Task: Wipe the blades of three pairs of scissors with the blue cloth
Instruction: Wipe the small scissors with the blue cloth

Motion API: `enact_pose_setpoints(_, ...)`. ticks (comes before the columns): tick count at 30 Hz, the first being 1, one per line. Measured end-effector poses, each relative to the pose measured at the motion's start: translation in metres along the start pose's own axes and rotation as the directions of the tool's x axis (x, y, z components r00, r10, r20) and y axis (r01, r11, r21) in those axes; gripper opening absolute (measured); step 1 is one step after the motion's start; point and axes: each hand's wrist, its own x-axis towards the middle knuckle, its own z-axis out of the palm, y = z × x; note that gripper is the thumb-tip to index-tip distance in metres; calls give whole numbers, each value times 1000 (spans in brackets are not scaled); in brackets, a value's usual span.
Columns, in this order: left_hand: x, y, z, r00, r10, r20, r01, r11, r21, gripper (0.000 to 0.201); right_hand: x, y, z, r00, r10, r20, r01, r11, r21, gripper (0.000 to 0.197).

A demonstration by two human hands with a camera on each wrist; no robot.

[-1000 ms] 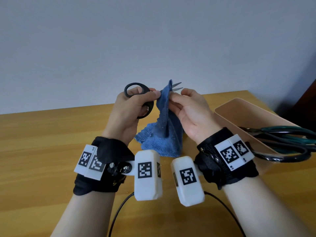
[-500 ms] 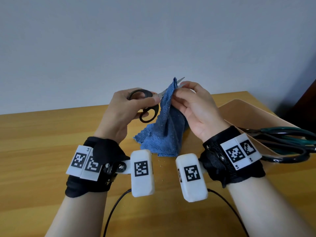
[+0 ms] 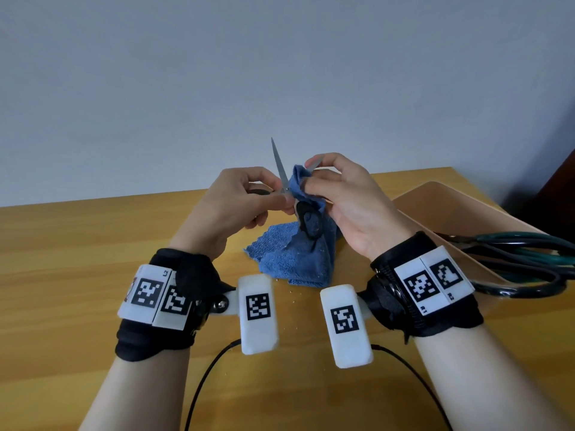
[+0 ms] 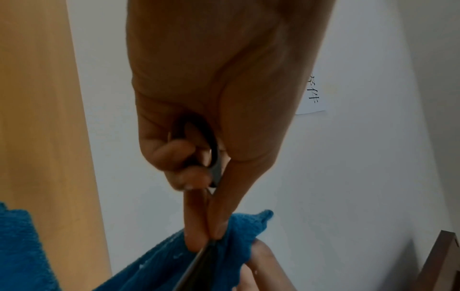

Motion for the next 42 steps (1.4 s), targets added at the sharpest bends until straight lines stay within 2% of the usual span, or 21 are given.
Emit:
enact_pose_setpoints(3,0,0,1,1000,14,0,-14,1000,-13,14,0,1,0,1000,11,22,-12,1000,10,30)
enact_pose_setpoints(7,0,0,3,1000,23,17,-23,1000,1,17,1,3,2,998,-14,-62,11,998,-59,26)
enact_pose_setpoints(13,1,0,5,999,34,-3,-34,999,5,24,1,8,6,984,-59,-169,51,997,-50,26)
enact_pose_setpoints(18,1,-3,3,1000,-1,17,1,1000,2,23,-1,6,4,997,-7,-80,-1,995,-100,41)
enact_pose_setpoints(25,1,-1,2,999,18,38,-17,1000,-4,26,1,6,4,986,-16,-164,1,995,-95,30)
enact_pose_setpoints(30,2,-3,2,999,2,36,-2,1000,4,29,-1,4,2,998,14,-57,-17,998,-62,35)
enact_pose_setpoints(35,1,-1,2,999,13,30,-13,1000,7,30,3,4,3,988,0,-152,-14,996,-88,24)
enact_pose_setpoints(39,1,-2,2,1000,7,18,-8,1000,18,29,0,5,3,997,5,-81,-9,998,-54,30)
enact_pose_setpoints(42,1,-2,2,1000,2,26,-2,1000,24,28,0,6,3,996,-18,-86,7,993,-122,31)
